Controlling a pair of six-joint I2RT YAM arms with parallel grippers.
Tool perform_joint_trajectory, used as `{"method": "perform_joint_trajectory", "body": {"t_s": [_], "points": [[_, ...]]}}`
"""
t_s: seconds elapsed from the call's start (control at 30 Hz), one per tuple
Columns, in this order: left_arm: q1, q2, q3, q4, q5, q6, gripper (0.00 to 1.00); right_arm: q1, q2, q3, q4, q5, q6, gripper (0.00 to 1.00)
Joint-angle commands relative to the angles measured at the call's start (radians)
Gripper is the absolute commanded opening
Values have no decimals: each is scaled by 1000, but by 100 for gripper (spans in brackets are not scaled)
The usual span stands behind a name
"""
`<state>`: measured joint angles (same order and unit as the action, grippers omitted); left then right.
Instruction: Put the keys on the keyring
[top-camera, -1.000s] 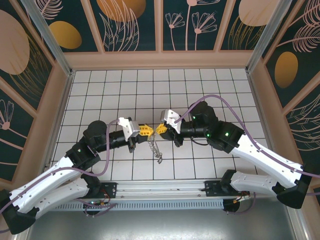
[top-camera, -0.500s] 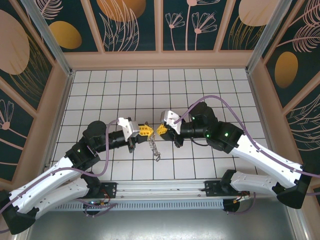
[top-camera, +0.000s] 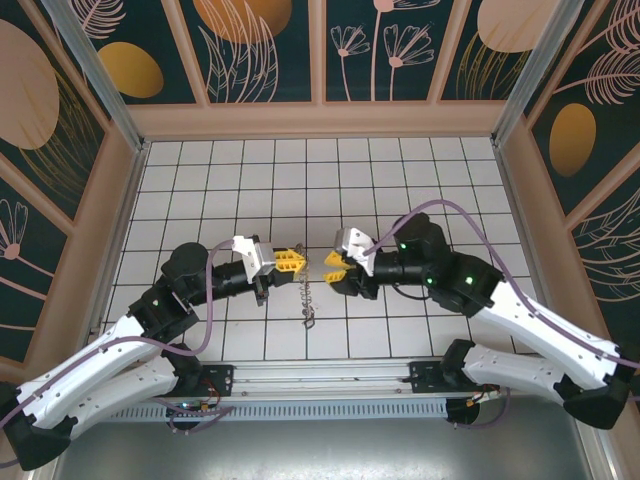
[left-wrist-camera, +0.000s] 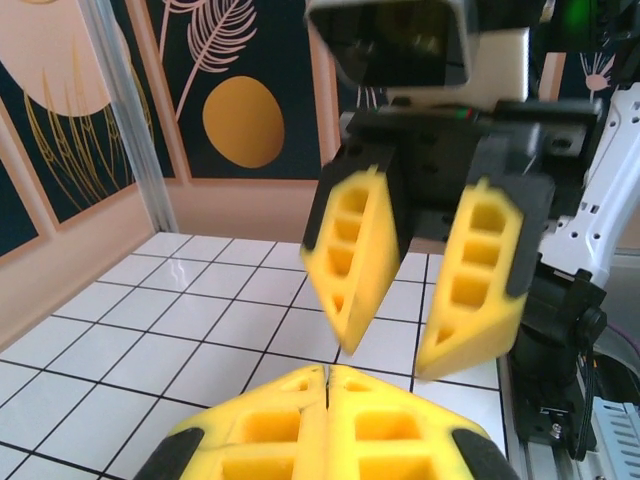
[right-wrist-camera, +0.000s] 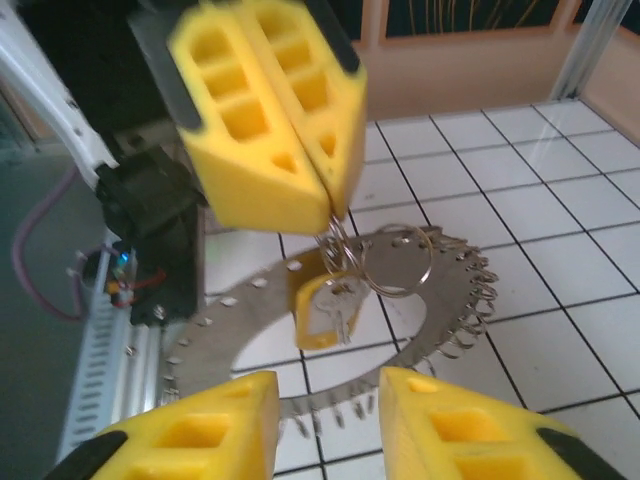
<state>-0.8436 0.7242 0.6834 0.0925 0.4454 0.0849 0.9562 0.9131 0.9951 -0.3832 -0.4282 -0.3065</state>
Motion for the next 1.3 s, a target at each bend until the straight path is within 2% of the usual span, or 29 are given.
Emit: {"method": "perform_joint_trajectory", "body": {"t_s": [0.0, 0.27, 0.57, 0.73, 0.83, 0.97, 1.07, 1.1, 1.27], "points": [[2, -15, 9, 102, 49, -18, 0, -7, -21, -18, 78, -70, 12, 37], [1, -25, 5, 147, 71, -47, 0, -5, 16, -53, 157, -138, 46, 54], [2, -21, -2, 172, 83, -58, 0, -4, 65, -62, 221, -141, 55, 53], [2, -20, -2, 174, 86, -60, 0, -5, 89, -69, 262, -165, 57, 46], [1, -22, -3, 174, 88, -60, 0, -5, 98, -74, 283, -167, 61, 38], [2, -33, -6, 170, 77, -58, 0, -5, 99, -76, 279, -162, 63, 13], [1, -40, -8, 169, 63, -52, 0, -5, 90, -83, 263, -145, 64, 2], [1, -43, -10, 168, 59, -50, 0, -5, 87, -84, 252, -139, 63, 0], [2, -52, -12, 162, 40, -38, 0, -5, 68, -96, 213, -120, 66, 0]]}}
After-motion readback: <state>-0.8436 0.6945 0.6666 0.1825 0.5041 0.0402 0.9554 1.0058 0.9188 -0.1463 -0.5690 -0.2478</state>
